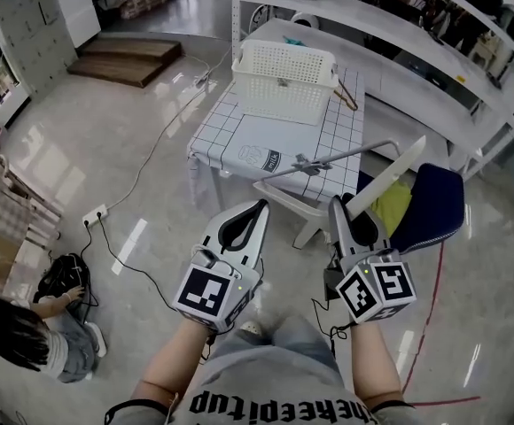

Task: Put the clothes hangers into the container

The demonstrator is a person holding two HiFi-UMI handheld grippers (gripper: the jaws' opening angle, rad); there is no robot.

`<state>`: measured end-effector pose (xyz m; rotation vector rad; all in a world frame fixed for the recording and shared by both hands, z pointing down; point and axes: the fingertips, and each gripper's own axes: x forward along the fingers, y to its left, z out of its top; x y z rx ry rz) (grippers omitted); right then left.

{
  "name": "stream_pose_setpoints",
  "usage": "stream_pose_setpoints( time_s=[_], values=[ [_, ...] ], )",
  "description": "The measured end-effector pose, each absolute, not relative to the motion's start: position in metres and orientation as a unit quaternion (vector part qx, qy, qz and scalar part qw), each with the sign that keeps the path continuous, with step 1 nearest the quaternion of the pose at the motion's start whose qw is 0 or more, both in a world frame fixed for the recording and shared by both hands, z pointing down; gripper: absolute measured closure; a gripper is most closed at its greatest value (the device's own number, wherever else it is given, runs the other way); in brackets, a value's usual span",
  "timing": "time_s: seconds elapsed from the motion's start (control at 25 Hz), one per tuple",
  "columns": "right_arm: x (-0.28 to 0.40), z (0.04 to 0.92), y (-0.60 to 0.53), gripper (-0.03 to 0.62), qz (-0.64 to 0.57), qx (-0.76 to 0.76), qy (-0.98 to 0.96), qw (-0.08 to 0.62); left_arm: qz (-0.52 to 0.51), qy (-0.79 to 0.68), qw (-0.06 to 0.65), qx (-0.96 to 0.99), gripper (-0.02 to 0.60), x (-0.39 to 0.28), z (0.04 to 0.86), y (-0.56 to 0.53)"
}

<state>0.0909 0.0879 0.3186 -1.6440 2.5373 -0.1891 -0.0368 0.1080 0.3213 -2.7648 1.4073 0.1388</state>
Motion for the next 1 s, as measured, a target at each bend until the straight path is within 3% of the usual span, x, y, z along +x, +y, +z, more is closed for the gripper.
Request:
stream_pose_setpoints(
  time_s=[0.4, 1.0],
  values=[
    [0.09, 0.321, 0.056, 0.503, -0.069, -0.559, 0.824, 0.061, 0.043, 0.455, 0.009, -0.889, 0.568, -0.055, 0.325, 0.071],
    [0.115, 0.298, -0.068, 0.503, -0.066, -0.523, 0.846, 0.073, 0.04, 0.485, 0.027, -0.873, 0.568, -0.029, 0.304, -0.05]
  ],
)
